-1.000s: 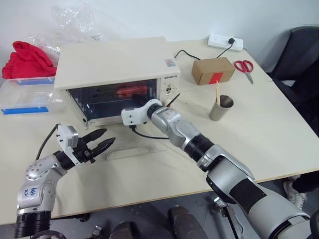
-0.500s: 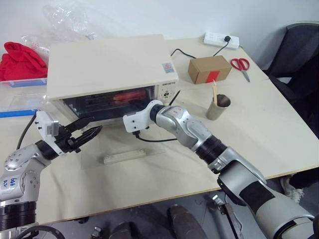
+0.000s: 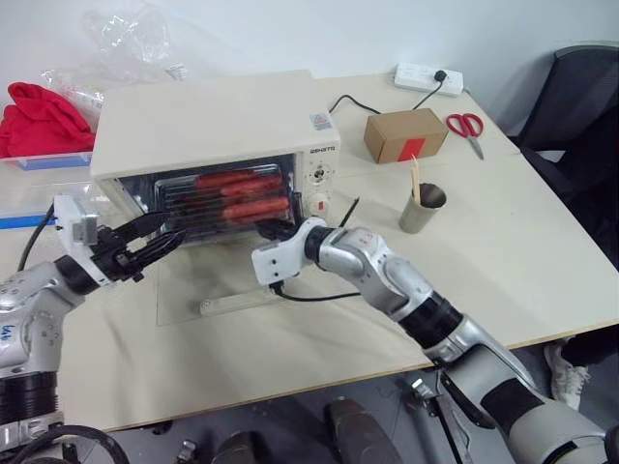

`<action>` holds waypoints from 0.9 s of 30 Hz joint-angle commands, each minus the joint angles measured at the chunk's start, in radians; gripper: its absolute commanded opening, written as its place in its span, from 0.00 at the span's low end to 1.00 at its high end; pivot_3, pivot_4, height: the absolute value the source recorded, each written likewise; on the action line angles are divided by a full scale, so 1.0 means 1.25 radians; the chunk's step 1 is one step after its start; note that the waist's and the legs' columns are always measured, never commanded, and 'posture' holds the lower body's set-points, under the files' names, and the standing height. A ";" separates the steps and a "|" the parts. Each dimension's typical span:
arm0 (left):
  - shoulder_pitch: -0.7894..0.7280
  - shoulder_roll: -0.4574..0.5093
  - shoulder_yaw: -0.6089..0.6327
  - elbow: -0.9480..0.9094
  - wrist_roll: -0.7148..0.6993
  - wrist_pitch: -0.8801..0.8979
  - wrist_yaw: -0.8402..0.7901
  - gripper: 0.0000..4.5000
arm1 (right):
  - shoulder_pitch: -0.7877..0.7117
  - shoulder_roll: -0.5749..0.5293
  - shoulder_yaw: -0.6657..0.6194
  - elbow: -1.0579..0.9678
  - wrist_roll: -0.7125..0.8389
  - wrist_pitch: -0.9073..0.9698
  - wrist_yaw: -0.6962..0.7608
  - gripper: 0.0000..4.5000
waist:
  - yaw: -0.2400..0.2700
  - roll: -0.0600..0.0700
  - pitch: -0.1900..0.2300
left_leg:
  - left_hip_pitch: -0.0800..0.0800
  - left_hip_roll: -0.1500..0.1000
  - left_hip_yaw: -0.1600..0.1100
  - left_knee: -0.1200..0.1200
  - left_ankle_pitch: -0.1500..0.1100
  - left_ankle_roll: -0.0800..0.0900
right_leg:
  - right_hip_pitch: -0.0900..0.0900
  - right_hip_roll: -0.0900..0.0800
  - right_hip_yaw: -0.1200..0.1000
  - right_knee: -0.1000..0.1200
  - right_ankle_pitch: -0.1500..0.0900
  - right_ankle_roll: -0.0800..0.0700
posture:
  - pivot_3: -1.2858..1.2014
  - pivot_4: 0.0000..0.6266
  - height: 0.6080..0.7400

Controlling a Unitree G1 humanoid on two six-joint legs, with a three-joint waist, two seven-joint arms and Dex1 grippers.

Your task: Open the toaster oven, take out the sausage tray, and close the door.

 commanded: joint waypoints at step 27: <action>0.085 0.064 0.075 -0.087 -0.180 0.482 0.090 0.60 | 0.147 -0.164 -0.097 -0.262 0.157 -0.075 0.185 0.01 | 0.048 -0.001 0.000 | 0.000 -0.001 0.000 0.007 0.000 0.000 | 0.002 0.000 0.001 -0.003 -0.001 -0.002 | 0.52 0.24 1.00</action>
